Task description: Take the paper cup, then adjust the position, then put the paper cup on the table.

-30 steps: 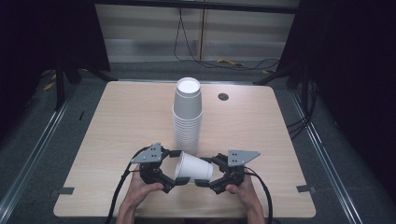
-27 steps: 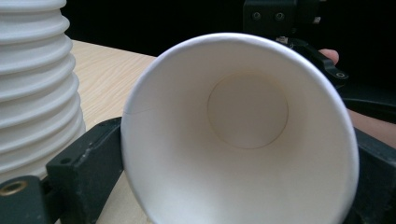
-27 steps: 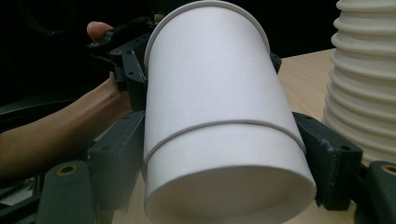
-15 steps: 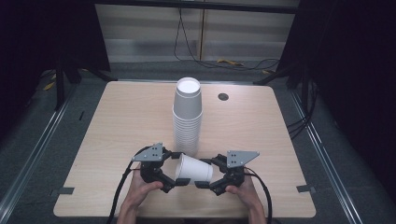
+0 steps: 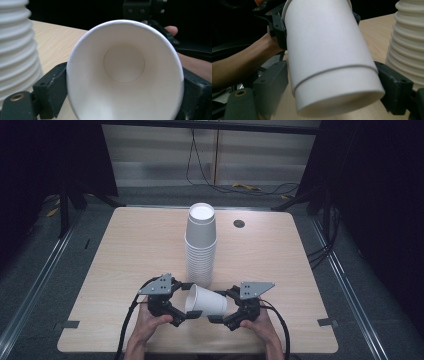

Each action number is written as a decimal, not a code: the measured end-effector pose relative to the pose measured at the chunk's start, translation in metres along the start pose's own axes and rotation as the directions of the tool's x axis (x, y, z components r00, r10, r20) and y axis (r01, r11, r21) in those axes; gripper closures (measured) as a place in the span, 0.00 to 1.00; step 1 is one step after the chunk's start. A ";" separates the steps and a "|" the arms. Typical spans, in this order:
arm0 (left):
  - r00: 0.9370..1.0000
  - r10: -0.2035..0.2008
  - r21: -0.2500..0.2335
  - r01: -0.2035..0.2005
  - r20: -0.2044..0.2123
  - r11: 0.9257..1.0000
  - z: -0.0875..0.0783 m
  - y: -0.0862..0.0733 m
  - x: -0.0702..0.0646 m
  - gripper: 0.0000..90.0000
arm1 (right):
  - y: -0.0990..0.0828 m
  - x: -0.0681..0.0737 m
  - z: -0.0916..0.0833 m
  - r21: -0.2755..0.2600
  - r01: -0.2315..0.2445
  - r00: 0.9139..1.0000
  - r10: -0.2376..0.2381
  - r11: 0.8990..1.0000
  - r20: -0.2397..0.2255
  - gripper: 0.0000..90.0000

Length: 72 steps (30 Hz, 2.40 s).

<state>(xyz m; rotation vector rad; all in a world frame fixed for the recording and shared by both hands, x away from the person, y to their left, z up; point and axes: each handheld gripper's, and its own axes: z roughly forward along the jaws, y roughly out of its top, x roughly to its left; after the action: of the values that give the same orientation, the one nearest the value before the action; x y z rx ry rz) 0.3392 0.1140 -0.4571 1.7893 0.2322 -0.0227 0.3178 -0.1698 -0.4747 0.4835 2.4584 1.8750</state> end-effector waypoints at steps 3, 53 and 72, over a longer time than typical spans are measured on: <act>1.000 -0.010 -0.001 0.010 -0.027 1.000 -0.004 0.001 0.000 0.12 | -0.001 0.001 -0.001 -0.007 -0.002 1.000 0.002 1.000 0.026 0.16; 0.936 -0.031 0.051 0.052 -0.351 0.997 -0.089 0.017 0.014 0.12 | -0.039 -0.004 -0.040 -0.195 0.095 0.717 0.069 0.976 0.694 0.15; 0.893 -0.013 0.182 0.105 -0.449 0.978 -0.104 0.038 0.042 0.12 | -0.042 -0.002 -0.042 -0.217 0.128 0.675 0.076 0.968 0.734 0.15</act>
<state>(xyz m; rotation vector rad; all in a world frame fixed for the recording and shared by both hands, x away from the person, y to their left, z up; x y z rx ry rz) 0.3751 0.2122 -0.4026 1.9729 0.6348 0.3374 0.3018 -0.2197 -0.5033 0.9567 1.6480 1.5018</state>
